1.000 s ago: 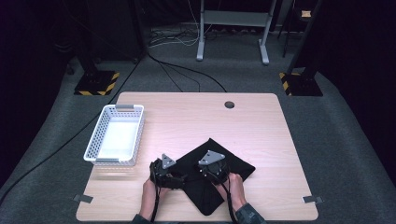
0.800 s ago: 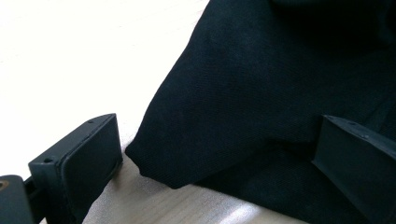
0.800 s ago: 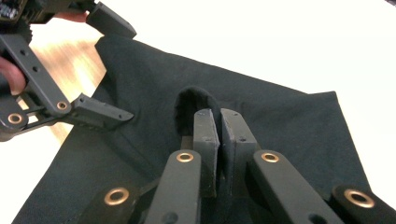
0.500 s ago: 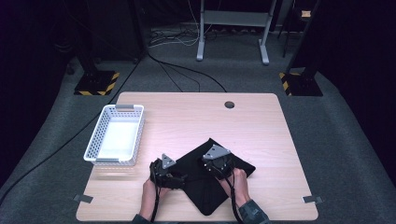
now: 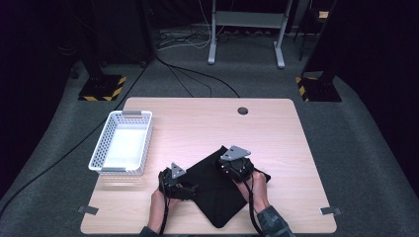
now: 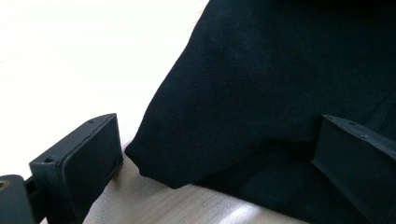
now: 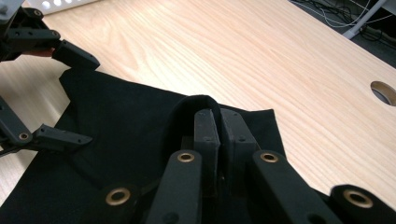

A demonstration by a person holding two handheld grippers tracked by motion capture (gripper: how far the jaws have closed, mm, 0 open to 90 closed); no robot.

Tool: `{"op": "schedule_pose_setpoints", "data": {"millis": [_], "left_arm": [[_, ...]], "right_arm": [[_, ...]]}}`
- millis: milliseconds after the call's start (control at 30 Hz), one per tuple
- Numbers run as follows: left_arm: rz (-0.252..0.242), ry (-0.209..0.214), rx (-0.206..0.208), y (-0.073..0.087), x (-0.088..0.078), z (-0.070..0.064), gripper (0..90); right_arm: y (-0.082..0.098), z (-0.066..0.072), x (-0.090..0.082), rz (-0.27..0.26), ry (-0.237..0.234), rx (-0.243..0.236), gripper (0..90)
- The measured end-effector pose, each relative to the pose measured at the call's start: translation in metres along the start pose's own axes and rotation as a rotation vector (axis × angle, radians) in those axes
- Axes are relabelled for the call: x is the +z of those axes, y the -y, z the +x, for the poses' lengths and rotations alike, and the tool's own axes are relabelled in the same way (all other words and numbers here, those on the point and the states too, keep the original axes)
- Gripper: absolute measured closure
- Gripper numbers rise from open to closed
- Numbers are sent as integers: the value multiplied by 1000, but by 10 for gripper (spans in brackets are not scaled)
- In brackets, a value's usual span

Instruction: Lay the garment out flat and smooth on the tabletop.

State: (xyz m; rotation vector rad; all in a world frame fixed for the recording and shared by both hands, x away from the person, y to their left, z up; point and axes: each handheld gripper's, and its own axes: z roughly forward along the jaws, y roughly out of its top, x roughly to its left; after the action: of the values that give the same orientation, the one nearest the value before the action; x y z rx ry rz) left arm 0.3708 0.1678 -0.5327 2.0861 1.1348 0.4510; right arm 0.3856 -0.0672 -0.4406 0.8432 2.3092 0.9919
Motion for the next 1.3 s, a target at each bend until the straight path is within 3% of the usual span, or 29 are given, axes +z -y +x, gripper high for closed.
{"op": "schedule_pose_setpoints", "data": {"millis": [733,1300], "left_arm": [[-1,1,1,0,0,0,14],[-1,2,1,0,0,0,16]], "right_arm": [[-8,-29,-15,-26,60,33,861],[-14,-62,-22,-32,124,69,863]]}}
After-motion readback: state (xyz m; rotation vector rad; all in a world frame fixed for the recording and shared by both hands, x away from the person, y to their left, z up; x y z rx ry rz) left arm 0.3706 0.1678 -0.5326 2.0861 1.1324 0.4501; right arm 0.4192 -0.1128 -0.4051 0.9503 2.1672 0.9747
